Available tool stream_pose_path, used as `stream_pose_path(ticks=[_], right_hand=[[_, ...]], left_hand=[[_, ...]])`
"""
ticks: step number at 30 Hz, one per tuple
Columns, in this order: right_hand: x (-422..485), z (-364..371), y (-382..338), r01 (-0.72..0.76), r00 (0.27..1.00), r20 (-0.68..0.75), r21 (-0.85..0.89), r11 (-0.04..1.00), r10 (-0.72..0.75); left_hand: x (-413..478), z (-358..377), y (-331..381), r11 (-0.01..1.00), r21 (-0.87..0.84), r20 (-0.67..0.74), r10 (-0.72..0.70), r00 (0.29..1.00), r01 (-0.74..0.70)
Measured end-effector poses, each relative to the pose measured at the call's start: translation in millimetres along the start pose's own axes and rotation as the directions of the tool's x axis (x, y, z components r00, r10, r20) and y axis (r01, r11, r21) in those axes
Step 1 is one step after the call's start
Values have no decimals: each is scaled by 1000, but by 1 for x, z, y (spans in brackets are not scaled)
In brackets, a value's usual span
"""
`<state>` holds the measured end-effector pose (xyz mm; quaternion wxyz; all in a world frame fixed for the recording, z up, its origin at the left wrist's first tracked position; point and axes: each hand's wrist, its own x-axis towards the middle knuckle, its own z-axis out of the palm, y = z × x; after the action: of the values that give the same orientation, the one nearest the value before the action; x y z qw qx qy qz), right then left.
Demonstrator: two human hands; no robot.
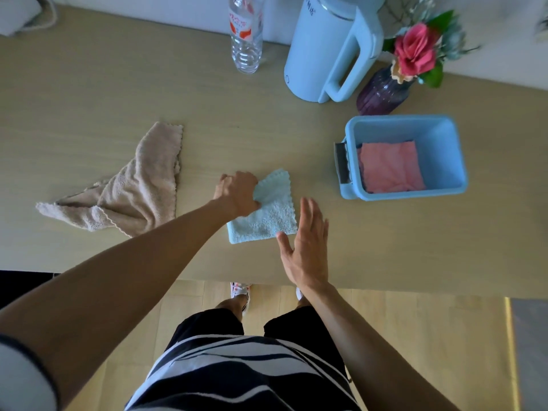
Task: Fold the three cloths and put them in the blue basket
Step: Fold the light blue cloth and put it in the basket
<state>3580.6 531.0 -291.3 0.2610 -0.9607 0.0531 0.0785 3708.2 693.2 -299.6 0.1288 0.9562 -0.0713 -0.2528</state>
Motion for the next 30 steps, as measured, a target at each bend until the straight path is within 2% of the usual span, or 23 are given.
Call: stream_pose_path(ticks=[4, 5, 7, 9, 11, 13, 15, 18, 21, 24, 27, 28, 30], right_hand=[[2, -20, -16, 44, 999, 8, 275, 961, -48], [5, -26, -21, 60, 998, -8, 319, 946, -61], [14, -38, -31, 65, 997, -60, 445, 893, -42], [28, -54, -41, 1, 996, -68, 613, 790, 51], [44, -81, -46, -84, 990, -7, 781, 619, 143], [60, -110, -39, -110, 985, 38, 885, 453, 167], [71, -143, -22, -127, 985, 70, 913, 388, 158], [84, -186, 12, -122, 984, 57, 902, 413, 167], [95, -230, 48, -100, 988, 20, 845, 525, 156], [104, -268, 79, -52, 998, 22, 797, 601, 57], [115, -293, 104, -7, 993, 84, 725, 689, -78], [120, -297, 113, -32, 985, 141, 722, 691, -101], [132, -301, 131, -66, 968, 227, 644, 762, -108]], left_hand=[[-18, -26, -4, 935, -343, 57, -75, 996, 90], [-24, -36, -2, 892, -439, 56, -93, 994, 108], [-38, -55, 5, 739, -665, 33, -110, 993, 104], [-52, -74, 18, 541, -840, 4, -75, 997, 44], [-62, -89, 39, 347, -938, -26, -24, 999, -16], [-63, -99, 62, 225, -973, -59, -3, 998, -57], [-59, -106, 90, 171, -981, -90, 8, 996, -89], [-49, -113, 131, 148, -981, -128, 15, 992, -129], [-35, -115, 169, 179, -964, -207, -25, 978, -199], [-21, -112, 200, 290, -934, -251, -118, 961, -208], [-10, -106, 220, 376, -875, -343, -38, 939, -304], [-5, -103, 225, 421, -845, -367, -6, 930, -331], [6, -96, 234, 547, -762, -393, 35, 919, -346]])
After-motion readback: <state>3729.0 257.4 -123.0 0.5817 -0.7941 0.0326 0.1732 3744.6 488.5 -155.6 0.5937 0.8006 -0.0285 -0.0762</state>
